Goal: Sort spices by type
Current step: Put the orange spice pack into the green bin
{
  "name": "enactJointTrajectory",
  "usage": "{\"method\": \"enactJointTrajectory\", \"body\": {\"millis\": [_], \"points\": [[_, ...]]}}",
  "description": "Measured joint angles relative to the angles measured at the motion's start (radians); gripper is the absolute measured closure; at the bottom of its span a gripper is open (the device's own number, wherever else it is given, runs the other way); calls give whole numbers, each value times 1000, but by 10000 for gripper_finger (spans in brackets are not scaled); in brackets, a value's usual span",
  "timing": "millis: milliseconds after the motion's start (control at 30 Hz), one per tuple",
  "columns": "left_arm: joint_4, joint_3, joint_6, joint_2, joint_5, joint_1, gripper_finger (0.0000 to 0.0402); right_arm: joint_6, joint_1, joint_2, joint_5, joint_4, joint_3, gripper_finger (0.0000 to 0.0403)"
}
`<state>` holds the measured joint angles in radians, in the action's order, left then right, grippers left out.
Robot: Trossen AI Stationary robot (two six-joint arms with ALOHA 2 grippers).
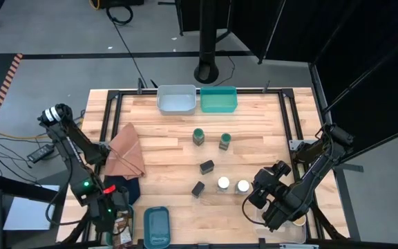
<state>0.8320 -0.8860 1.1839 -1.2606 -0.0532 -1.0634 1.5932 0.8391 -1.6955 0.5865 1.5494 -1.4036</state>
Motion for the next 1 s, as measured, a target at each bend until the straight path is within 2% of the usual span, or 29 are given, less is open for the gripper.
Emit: {"method": "enactJointTrajectory", "body": {"millis": [133,333,467,700,833,1000], "points": [[-65,-62,-3,0,0,11,273,-15,0,0,1,0,0,29],[-497,-104,-5,-22,-1,2,293,-23,0,0,24,-3,12,29],[-685,-104,8,-101,-38,-4,310,-20,-5,0,25,-24,41,29],[-805,-102,114,-291,-220,-4,316,-24,-5,0,1,-49,62,29],[-852,-102,140,-362,-237,-4,316,-26,-5,0,-3,-44,62,29],[-816,-102,147,-389,-229,-4,325,-26,-5,0,-3,-44,62,29]]}}
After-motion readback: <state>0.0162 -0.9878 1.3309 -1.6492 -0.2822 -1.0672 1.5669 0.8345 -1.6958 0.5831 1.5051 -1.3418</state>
